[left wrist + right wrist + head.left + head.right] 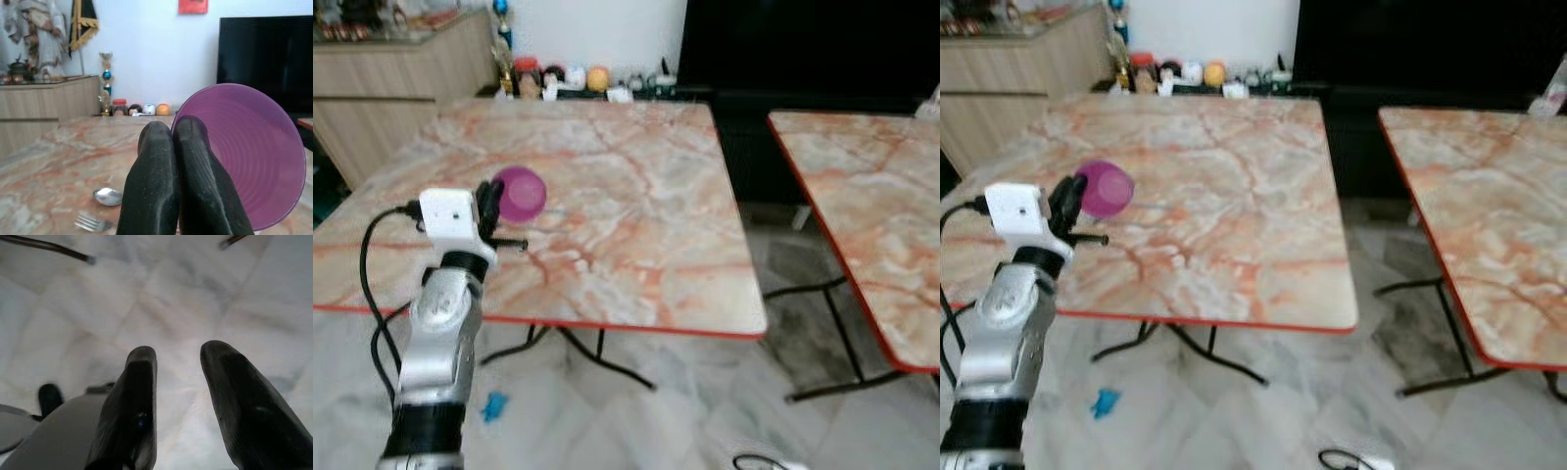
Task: Setting the table
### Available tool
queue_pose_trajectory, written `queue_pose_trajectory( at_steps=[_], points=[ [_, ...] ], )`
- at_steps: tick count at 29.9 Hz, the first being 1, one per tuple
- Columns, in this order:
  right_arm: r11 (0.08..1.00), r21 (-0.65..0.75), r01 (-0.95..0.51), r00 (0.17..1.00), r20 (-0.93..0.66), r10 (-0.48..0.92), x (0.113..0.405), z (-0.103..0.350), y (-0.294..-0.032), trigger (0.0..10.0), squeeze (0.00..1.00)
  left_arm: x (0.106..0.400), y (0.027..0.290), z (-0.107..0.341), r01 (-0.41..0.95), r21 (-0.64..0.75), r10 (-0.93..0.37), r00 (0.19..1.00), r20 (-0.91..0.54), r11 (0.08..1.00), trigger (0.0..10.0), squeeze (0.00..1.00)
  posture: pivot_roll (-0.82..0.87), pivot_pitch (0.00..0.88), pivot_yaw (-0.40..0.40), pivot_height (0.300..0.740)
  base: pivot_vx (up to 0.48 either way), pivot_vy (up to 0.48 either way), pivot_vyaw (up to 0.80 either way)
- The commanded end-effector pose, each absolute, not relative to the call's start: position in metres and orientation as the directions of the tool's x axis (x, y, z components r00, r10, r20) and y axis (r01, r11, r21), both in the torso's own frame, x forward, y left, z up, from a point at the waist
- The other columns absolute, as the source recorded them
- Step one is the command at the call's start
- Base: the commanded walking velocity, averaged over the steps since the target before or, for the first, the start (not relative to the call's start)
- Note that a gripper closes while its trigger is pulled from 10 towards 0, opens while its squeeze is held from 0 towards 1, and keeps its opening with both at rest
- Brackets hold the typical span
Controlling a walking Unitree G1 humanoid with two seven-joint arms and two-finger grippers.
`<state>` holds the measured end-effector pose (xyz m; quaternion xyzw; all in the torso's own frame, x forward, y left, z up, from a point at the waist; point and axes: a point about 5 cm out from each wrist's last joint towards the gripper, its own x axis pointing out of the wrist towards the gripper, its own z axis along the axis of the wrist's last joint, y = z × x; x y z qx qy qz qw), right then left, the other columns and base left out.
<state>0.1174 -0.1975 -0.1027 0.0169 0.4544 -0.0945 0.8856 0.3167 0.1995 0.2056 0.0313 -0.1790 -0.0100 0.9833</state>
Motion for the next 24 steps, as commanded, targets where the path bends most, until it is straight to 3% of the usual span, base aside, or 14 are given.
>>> queue_pose_trajectory(
  at_steps=[1,24],
  points=[
    [0.984,-0.046,0.173,0.57,-0.81,-0.138,0.119,-0.1029,-0.1944,10.0,0.0,0.3172,0.1993,0.2007,0.009,0.066,-0.031,0.941,0.337,0.998,10.0,0.0,0.1,0.0,-0.029,0.74,0.0,-0.409,0.0],
    [0.982,-0.037,0.184,0.57,-0.81,-0.137,0.1196,-0.1022,-0.1986,10.0,0.0,0.3186,0.1943,0.1989,0.029,0.11,-0.065,0.941,0.333,0.994,10.0,0.0,0.11,0.0,-0.035,0.74,0.0,-0.409,0.0]
  ],
)
